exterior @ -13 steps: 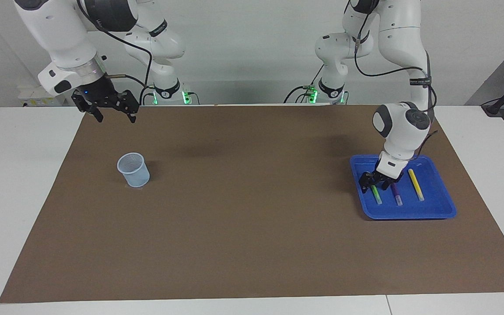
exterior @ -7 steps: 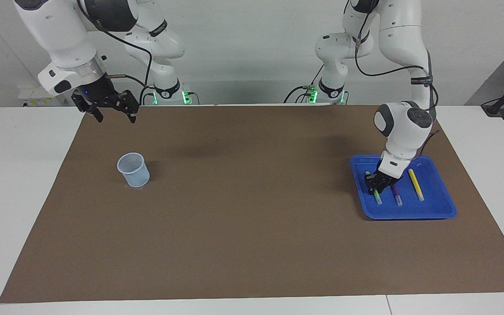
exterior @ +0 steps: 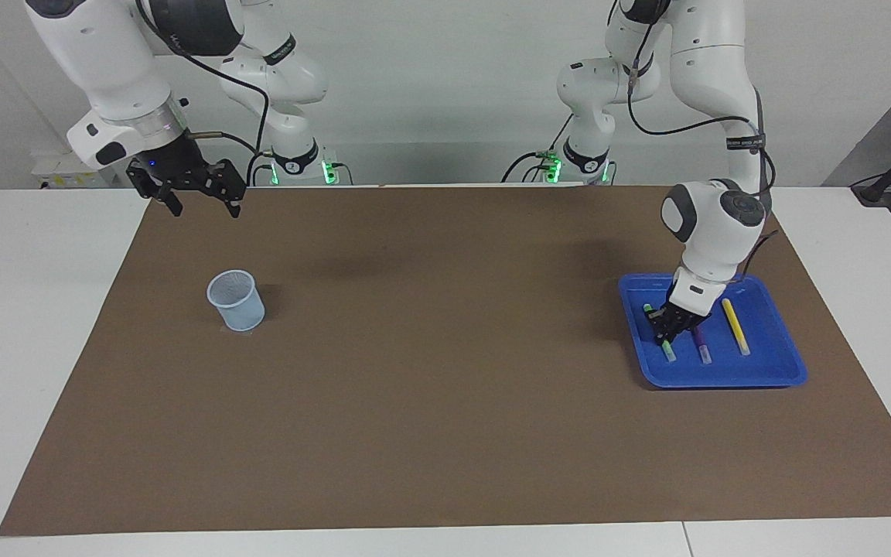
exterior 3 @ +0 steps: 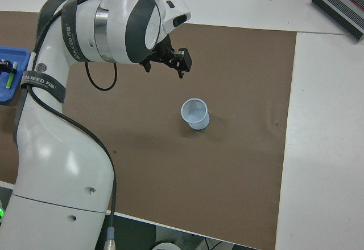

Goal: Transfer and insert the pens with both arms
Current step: 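Close the left gripper on the green pen and lift it, then carry the green pen forward while the right gripper approaches it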

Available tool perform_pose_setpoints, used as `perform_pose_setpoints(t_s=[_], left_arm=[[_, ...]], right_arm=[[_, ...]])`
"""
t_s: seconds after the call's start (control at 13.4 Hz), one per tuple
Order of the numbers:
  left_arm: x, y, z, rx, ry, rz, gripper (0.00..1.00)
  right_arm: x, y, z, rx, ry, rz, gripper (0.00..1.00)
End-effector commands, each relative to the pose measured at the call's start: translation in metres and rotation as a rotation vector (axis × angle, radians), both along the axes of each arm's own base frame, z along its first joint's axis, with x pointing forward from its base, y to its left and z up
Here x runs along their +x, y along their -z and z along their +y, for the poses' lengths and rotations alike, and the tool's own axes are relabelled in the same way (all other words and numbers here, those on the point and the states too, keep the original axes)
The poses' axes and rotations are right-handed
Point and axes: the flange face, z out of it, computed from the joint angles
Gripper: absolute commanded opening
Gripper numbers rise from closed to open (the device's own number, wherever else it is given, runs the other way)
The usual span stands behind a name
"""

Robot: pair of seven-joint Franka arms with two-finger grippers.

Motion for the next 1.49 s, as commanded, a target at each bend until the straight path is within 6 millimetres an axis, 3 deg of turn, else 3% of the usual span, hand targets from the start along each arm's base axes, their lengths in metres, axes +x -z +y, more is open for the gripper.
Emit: perform_pose_setpoints(t_s=[0.0,0.15,0.75,1.12,1.42], left_arm=[[0.006,0.003,-0.002,-0.007,-0.016,0.004,0.00],[0.011,-0.005,0.001,-0.009,-0.018,0.030,0.00],[0.026,-0.069,-0.001,-0.039,-0.057,0.134,0.00],[0.024,-0.116,-0.018,-0.139,-0.289,0.162,0.00],[0.011,-0.140,-0.050,-0.198,-0.480,0.200,0.00]], right_arm=[[-0.004,-0.004,-0.001,0.022,-0.008,-0.010,1.00],[-0.004,-0.004,-0.002,0.022,-0.007,-0.010,1.00],[-0.004,-0.004,-0.002,0.022,-0.007,-0.010,1.00],[-0.004,-0.004,-0.002,0.022,-0.007,-0.010,1.00],[-0.007,-0.009,0.009,0.021,-0.030,-0.022,1.00]])
